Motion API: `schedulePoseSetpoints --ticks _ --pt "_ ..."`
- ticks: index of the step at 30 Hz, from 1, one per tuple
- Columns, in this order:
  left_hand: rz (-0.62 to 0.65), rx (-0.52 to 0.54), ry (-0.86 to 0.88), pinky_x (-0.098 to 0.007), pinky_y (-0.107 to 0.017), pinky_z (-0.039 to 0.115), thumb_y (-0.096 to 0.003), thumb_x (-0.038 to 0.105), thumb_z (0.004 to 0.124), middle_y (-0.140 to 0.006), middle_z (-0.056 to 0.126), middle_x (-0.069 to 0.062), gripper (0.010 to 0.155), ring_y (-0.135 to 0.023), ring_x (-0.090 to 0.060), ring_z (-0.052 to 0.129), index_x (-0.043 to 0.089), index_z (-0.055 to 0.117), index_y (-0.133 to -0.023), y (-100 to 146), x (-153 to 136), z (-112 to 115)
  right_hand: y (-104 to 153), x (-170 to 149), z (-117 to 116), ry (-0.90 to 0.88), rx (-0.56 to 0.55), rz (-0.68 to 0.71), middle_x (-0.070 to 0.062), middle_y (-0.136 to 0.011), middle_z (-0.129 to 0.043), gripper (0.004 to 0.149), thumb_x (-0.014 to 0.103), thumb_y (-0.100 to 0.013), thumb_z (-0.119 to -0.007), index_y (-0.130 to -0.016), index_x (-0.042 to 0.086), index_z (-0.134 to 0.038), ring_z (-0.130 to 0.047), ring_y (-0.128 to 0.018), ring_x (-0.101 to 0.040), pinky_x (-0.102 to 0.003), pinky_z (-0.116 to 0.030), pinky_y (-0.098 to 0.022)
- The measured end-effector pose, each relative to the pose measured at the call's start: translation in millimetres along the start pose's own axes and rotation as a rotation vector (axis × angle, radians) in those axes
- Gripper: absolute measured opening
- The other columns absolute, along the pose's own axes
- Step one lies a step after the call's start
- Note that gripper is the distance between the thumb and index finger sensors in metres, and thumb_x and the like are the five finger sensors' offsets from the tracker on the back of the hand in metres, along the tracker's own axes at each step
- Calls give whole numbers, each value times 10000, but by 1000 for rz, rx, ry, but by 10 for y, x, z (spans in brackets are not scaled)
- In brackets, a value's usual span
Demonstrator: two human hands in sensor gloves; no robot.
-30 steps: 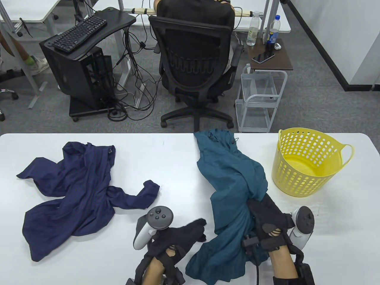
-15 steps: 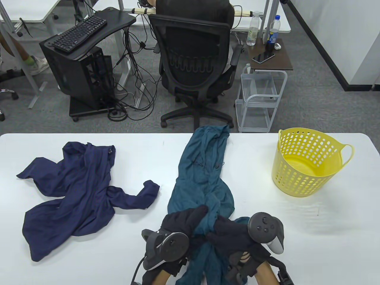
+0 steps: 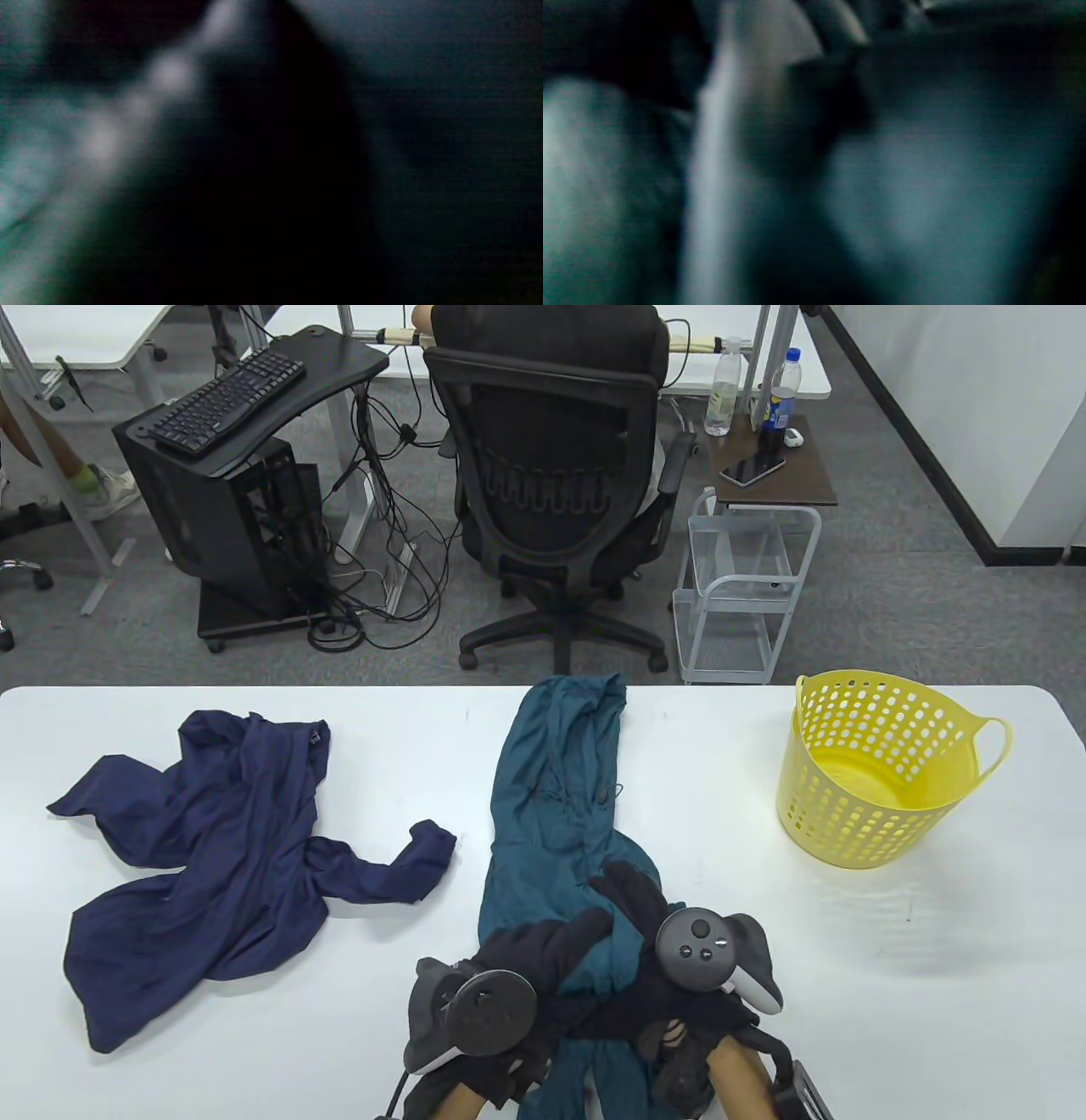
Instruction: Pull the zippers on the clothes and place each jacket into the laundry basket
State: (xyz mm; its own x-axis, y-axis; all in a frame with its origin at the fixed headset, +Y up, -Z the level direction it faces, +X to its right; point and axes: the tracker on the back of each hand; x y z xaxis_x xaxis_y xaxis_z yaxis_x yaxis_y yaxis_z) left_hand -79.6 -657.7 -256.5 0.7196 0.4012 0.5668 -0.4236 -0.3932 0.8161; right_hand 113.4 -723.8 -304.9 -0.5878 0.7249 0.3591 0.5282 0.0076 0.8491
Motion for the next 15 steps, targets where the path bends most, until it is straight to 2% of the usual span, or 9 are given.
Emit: schedulePoseSetpoints --ticks 1,2,3,5,7,8,11,13,15 --pt "16 -10 -7 -457 -514 846 -265 522 987 -772 968 146 782 -528 -117 1047 432 648 -963 -4 -18 -1 -18 -36 -21 -58 12 22 -25 -1246 -301 1123 612 -320 -1023 -1106 357 -263 -150 -1107 -436 -726 -243 -718" --pt "18 -20 22 -458 -519 843 -267 518 989 -773 966 147 787 -532 -117 1046 437 639 -967 -4 -37 6 -32 -56 -39 -88 18 38 -6 -1199 -553 1012 559 -343 -1034 -1097 336 -398 -416 -1125 -420 -727 -365 -723" --pt "13 -20 79 -466 -525 834 -269 504 995 -778 966 135 792 -537 -128 1041 434 636 -971 -1 -65 23 -44 -74 -60 -115 22 47 9 -1108 -733 897 525 -361 -1030 -1067 315 -518 -717 -1032 -378 -702 -518 -705" --pt "-7 3 130 -455 -546 820 -282 513 979 -816 930 154 815 -574 -116 1013 451 582 -991 7 -121 23 -42 -85 -51 -168 -9 63 15 -928 -915 725 476 -396 -1004 -998 264 -661 -967 -792 -275 -596 -719 -644" --pt "-46 32 283 -450 -591 788 -285 574 944 -973 791 178 898 -711 -98 945 471 452 -1029 10 -210 -13 -17 -99 22 -291 -59 92 11 -858 -950 656 439 -415 -994 -972 249 -705 -1012 -677 -244 -545 -786 -586" --pt "-61 33 450 -470 -633 745 -276 601 935 -1073 667 152 967 -838 -118 872 462 367 -1046 14 -281 -31 16 -121 82 -360 -97 105 17 -853 -949 641 447 -424 -982 -971 261 -704 -1012 -666 -238 -534 -794 -579" --pt "-60 -33 724 -661 -743 431 -232 655 934 -1213 337 48 1136 -1118 -292 419 429 192 -1061 16 -476 7 107 -167 219 -584 -186 177 28 -857 -940 622 458 -438 -969 -973 289 -702 -1002 -667 -235 -529 -793 -574" --pt "-84 -255 694 -719 -724 271 -204 742 889 -1234 194 -37 1225 -1121 -379 173 383 92 -1063 11 -578 122 187 -174 322 -719 -273 210 19 -876 -921 625 449 -445 -965 -983 291 -690 -982 -685 -252 -541 -771 -585" --pt "-84 -460 637 -742 -694 204 -170 791 850 -1220 98 -69 1282 -1093 -424 73 360 19 -1046 -8 -579 294 250 -174 412 -782 -323 249 32 -910 -889 631 465 -461 -945 -1000 307 -658 -960 -721 -245 -539 -756 -608"
Point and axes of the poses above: the tracker on the back of each hand, its own x axis roughly to the thumb side, its own y axis roughly from the fingertips to the wrist, z = x × y
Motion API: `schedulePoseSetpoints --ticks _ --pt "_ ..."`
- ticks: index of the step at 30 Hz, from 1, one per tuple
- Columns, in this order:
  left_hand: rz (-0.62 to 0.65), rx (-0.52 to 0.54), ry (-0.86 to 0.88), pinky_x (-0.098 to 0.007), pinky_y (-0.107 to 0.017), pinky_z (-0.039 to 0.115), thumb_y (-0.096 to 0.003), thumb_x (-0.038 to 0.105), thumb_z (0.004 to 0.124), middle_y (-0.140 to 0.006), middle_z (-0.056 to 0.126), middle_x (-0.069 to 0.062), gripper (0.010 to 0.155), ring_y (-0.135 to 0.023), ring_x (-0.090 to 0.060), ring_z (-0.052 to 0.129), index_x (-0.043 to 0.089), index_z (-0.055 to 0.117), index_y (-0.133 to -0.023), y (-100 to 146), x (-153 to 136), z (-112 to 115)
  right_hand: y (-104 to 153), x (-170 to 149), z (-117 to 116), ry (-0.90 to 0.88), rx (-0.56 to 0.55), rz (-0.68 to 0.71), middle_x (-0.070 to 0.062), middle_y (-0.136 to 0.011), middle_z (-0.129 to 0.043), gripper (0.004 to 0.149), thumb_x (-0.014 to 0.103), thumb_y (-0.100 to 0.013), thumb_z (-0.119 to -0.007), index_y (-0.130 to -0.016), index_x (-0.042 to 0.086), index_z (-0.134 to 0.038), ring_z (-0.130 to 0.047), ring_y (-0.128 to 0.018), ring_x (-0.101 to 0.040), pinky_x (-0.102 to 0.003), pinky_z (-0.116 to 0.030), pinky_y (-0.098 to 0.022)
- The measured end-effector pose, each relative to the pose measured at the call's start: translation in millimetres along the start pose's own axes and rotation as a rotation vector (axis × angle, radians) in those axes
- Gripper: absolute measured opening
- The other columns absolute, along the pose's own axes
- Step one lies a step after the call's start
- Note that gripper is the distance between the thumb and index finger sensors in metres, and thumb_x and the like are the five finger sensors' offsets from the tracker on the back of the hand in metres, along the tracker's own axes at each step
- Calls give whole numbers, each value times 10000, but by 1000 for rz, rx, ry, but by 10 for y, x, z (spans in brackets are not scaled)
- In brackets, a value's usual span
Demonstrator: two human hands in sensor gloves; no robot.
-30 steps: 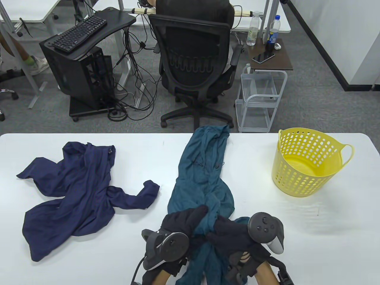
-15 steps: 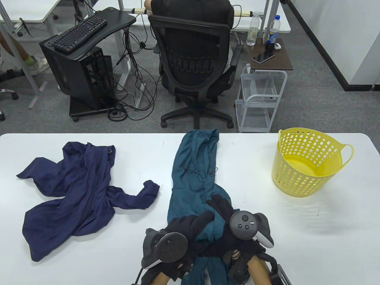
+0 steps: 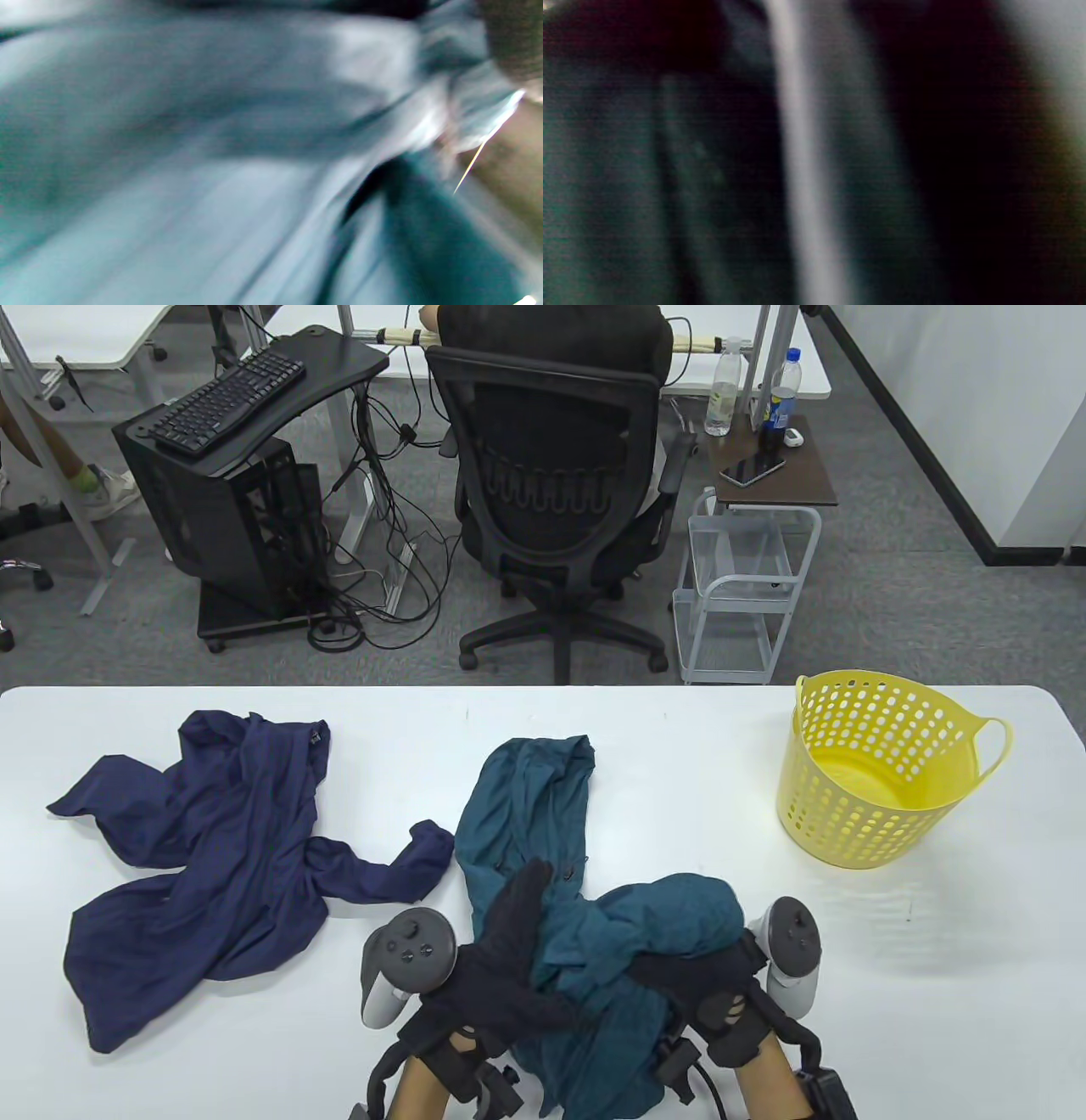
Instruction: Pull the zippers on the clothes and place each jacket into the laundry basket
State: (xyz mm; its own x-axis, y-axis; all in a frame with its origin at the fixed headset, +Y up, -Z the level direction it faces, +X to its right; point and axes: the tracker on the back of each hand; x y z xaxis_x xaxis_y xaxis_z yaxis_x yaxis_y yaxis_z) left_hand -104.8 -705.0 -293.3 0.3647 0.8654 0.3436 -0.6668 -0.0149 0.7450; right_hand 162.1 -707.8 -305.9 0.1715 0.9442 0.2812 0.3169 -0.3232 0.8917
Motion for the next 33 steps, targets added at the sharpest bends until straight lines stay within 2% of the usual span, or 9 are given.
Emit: schedulePoseSetpoints --ticks 6,9,12,15,19,23,25,29,33 --pt "-78 -109 -93 -742 -704 284 -145 782 867 -1232 272 -55 1306 -1113 -424 188 342 21 -1037 -229 99 420 70 62 16 -128 6 30 1 -967 -815 615 435 -492 -929 -1018 329 -628 -883 -788 -289 -586 -710 -637" --pt "-160 138 -153 -684 -718 487 -231 677 952 -1089 659 98 1138 -1100 -323 586 355 271 -1084 -236 116 488 92 74 14 -79 25 42 6 -988 -787 621 444 -492 -919 -1023 349 -613 -873 -809 -287 -572 -713 -642" --pt "-152 266 -224 -516 -600 815 -312 561 936 -837 829 176 864 -819 -184 995 381 473 -1019 -247 94 507 97 119 -44 -74 142 40 -14 -1034 -738 646 430 -490 -927 -1039 356 -595 -826 -866 -314 -580 -659 -678" --pt "-130 336 -162 -387 -412 944 -352 487 936 -780 856 175 699 -584 -141 1103 480 573 -949 -203 52 390 102 186 -46 -55 223 66 -8 -1080 -709 699 418 -455 -965 -1048 359 -600 -780 -941 -328 -587 -609 -716" --pt "-118 463 -139 -351 -329 965 -382 425 929 -798 833 136 580 -495 -160 1107 545 670 -886 -39 1 114 129 216 123 52 365 2 13 -1203 -515 773 298 -474 -957 -1100 357 -507 -541 -1091 -390 -636 -478 -747" --pt "-132 642 -306 -352 -313 962 -390 403 925 -818 818 124 540 -494 -180 1098 547 712 -865 174 0 -154 198 146 499 92 199 -103 12 -1199 -554 630 95 -513 -762 -1071 343 -607 -564 -1082 -402 -641 -504 -735" --pt "-125 693 -433 -349 -307 960 -391 402 926 -824 816 128 532 -496 -180 1097 551 721 -860 223 71 -189 228 127 570 79 70 -102 -8 -1186 -608 568 198 -525 -768 -1065 328 -648 -611 -1070 -386 -626 -530 -732" --pt "-85 707 -679 -346 -312 955 -385 405 926 -838 811 144 523 -510 -169 1096 571 734 -843 199 309 -68 183 144 373 141 109 -87 -46 -1198 -561 596 427 -549 -795 -1093 289 -591 -550 -1079 -412 -631 -521 -726" --pt "-54 701 -868 -344 -320 950 -381 407 922 -860 804 162 501 -528 -156 1093 593 759 -816 179 455 66 182 230 343 122 -19 40 -39 -1168 -641 539 436 -562 -748 -1069 281 -651 -623 -1058 -398 -623 -568 -713"
Point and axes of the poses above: the tracker on the back of each hand, its own x axis roughly to the thumb side, its own y axis roughly from the fingertips to the wrist, z = x × y
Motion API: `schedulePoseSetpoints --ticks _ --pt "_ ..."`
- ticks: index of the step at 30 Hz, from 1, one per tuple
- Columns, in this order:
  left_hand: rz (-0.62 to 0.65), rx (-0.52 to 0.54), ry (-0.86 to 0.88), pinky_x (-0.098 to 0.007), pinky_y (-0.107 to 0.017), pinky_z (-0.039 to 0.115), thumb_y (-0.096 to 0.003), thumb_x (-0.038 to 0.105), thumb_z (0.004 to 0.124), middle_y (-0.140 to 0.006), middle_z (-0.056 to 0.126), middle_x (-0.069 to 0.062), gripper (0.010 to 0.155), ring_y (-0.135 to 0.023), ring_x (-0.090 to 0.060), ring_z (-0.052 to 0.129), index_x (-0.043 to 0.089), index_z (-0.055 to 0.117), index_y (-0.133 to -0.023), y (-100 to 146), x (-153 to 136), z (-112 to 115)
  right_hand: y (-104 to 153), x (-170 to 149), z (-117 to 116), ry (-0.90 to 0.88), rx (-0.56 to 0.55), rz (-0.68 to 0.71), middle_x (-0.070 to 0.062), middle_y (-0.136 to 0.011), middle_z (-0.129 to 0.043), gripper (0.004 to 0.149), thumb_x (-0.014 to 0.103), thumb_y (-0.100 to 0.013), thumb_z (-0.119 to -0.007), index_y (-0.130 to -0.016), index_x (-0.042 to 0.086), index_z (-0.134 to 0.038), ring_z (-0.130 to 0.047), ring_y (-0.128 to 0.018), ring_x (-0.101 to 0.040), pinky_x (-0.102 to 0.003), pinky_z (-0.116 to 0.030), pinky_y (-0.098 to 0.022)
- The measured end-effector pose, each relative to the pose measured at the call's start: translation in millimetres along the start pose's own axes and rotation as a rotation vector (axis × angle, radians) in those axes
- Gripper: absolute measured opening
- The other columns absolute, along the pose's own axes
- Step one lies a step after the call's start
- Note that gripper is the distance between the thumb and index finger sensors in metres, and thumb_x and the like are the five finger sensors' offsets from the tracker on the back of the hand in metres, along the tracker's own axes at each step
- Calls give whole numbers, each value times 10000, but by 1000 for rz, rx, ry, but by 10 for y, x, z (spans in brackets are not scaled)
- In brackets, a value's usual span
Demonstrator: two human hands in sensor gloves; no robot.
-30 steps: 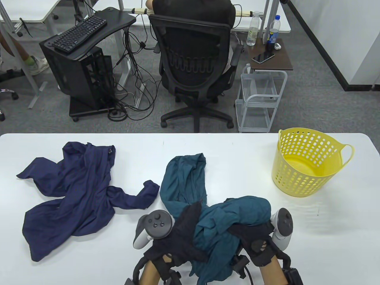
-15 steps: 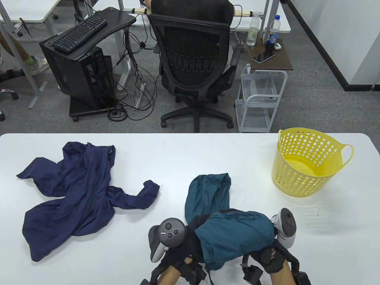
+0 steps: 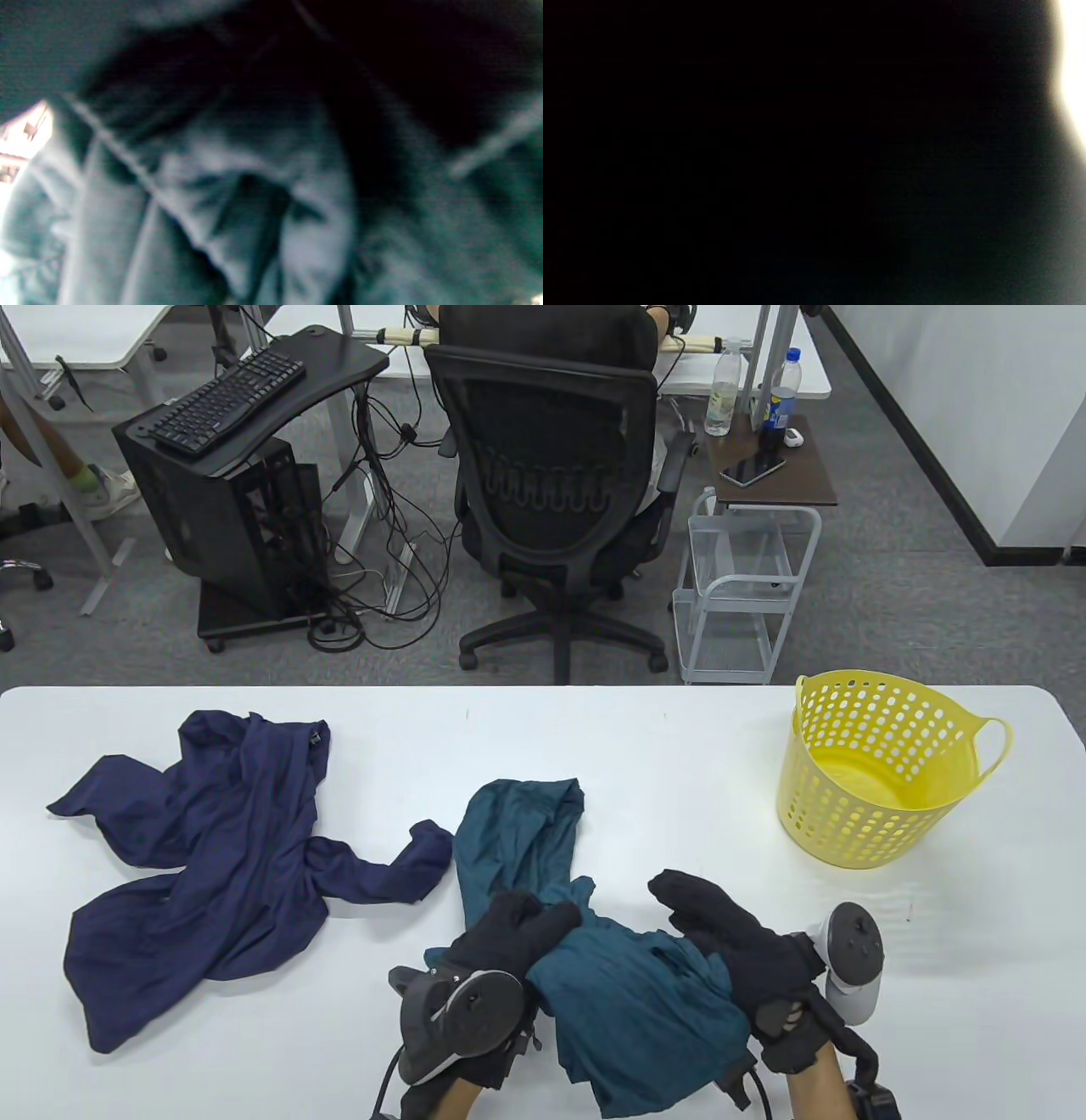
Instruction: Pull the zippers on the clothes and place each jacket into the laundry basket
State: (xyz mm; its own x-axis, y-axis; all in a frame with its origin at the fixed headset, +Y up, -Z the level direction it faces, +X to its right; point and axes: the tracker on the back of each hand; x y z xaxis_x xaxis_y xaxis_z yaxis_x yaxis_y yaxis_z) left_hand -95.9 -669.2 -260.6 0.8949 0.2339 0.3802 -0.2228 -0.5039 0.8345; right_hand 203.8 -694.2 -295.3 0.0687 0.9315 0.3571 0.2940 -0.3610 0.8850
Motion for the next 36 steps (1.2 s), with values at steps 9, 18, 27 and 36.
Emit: schedulePoseSetpoints --ticks 9,18,27,36 --pt "-3 21 -67 -361 -347 936 -387 386 923 -896 782 172 472 -575 -167 1073 600 792 -787 3 -48 4 80 61 214 -194 -64 40 -37 -1151 -675 529 438 -558 -749 -1058 282 -672 -651 -1042 -398 -633 -575 -702" --pt "209 15 46 -349 -352 954 -360 392 952 -901 791 179 499 -596 -153 1080 565 791 -801 72 390 48 -67 -237 -535 460 480 -238 -16 -1195 43 1232 687 -349 -943 -1087 304 -34 -12 -1065 -462 -720 -206 -715" --pt "115 -28 489 -254 -358 989 -312 395 1033 -875 826 175 634 -517 -124 1104 470 751 -874 59 173 118 -98 -291 -703 270 349 -129 -89 -1005 -751 1051 516 -322 -1095 -1089 215 -442 -972 -779 -321 -532 -816 -614" --pt "159 -356 580 -463 -617 781 -332 506 957 -1101 590 44 795 -884 -278 859 428 557 -1014 -78 -22 175 -41 -217 -238 398 293 -188 1 -911 -866 905 496 -332 -1096 -1052 313 -580 -1030 -632 -254 -443 -885 -504"
Point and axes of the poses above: the tracker on the back of each hand, its own x axis roughly to the thumb side, its own y axis roughly from the fingertips to the wrist, z = x × y
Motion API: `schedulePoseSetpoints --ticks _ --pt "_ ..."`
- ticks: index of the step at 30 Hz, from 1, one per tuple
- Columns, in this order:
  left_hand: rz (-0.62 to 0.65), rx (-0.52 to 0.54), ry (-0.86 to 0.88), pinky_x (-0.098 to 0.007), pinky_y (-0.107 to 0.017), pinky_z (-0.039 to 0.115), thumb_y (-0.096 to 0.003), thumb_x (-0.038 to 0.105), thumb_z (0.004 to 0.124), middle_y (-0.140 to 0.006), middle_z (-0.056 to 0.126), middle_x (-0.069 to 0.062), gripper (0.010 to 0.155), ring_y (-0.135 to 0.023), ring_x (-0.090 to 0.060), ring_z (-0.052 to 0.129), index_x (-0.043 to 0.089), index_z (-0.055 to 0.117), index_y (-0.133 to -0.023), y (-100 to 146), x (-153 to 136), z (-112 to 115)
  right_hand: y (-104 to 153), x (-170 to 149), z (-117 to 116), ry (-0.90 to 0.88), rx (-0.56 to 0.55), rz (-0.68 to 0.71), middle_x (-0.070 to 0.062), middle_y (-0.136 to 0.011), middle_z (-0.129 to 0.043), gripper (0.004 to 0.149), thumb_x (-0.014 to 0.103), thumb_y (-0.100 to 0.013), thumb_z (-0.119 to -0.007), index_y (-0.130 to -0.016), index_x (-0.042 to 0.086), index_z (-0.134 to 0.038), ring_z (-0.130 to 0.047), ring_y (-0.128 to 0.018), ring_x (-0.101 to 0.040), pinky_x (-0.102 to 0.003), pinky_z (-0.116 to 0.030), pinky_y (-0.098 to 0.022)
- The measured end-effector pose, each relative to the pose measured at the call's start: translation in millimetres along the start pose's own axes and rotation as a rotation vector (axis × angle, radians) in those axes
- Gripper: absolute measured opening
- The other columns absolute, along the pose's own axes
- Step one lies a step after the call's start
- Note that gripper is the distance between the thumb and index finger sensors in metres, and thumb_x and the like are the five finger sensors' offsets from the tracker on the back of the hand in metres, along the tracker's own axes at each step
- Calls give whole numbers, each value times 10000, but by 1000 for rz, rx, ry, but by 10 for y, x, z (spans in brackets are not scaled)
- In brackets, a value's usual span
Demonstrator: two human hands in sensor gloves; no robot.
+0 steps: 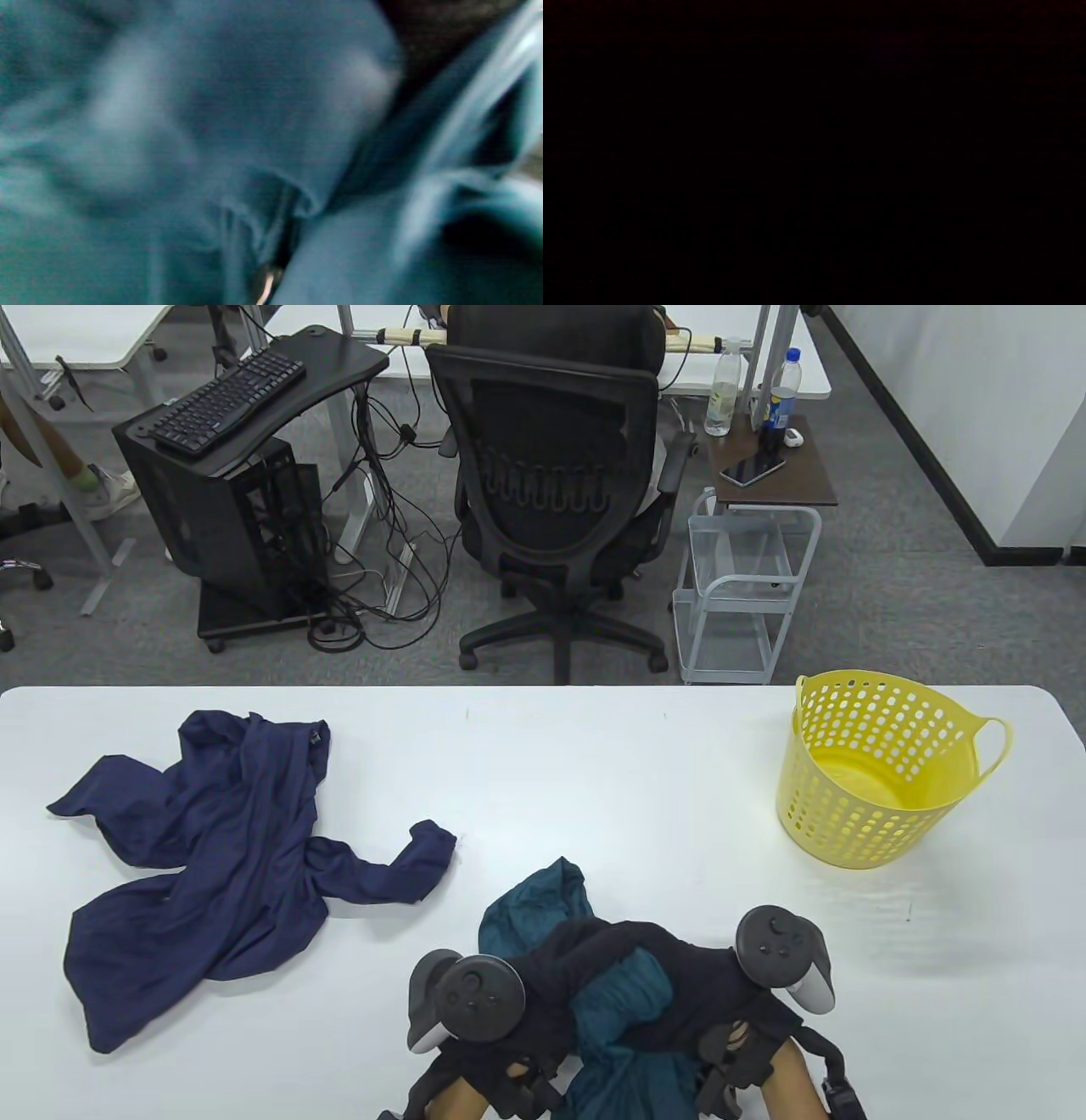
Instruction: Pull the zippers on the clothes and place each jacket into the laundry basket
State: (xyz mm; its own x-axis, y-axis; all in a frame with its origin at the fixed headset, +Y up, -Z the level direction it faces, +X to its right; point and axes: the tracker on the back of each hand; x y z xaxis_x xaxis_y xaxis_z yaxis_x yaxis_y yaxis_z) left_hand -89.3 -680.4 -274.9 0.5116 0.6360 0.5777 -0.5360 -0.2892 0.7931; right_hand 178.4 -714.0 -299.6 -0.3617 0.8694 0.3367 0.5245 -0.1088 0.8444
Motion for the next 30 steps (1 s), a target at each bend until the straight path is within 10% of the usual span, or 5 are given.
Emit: schedulePoseSetpoints --ticks 6,11,16,23,30 --pt "-100 -34 181 -533 -675 677 -325 618 909 -1138 590 74 868 -991 -305 736 427 481 -1055 53 -408 -114 103 -106 247 -237 -64 94 22 -907 -872 807 502 -370 -1070 -1031 392 -621 -1027 -630 -249 -442 -881 -507" --pt "-126 -460 287 -654 -746 365 -315 704 871 -1246 251 70 995 -1118 -395 218 460 300 -1092 -46 -522 263 68 46 143 -511 60 273 27 -922 -860 811 514 -382 -1058 -1044 403 -601 -1022 -646 -243 -437 -879 -518" --pt "-185 -760 186 -689 -732 267 -367 606 889 -1249 331 104 680 -1106 -376 130 546 628 -993 -80 -472 634 83 178 115 -721 142 427 28 -957 -827 834 523 -410 -1033 -1072 420 -537 -1009 -674 -243 -434 -870 -539" --pt "-261 -576 415 -681 -709 430 -456 524 765 -1077 821 50 429 -1105 -319 486 412 800 -868 -96 -616 590 341 -97 586 -640 -251 335 34 -1008 -744 768 451 -464 -992 -1046 517 -494 -952 -749 -265 -473 -821 -591" --pt "-414 -338 923 -482 -401 917 -465 528 739 -816 1026 -16 592 -544 -262 1134 268 672 -993 -48 -513 583 480 -50 639 -101 -633 115 19 -1041 -682 710 320 -471 -1002 -989 542 -570 -854 -847 -321 -574 -731 -634"
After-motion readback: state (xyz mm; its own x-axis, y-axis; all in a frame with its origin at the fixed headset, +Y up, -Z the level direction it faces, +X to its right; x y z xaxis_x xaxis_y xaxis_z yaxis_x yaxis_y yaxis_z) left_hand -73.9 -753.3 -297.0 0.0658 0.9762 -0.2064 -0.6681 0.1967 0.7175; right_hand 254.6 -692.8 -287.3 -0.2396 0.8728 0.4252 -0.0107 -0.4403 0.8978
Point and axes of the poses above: the tracker on the back of each hand, its own x axis roughly to the thumb side, its own y axis roughly from the fingertips to the wrist, z = x × y
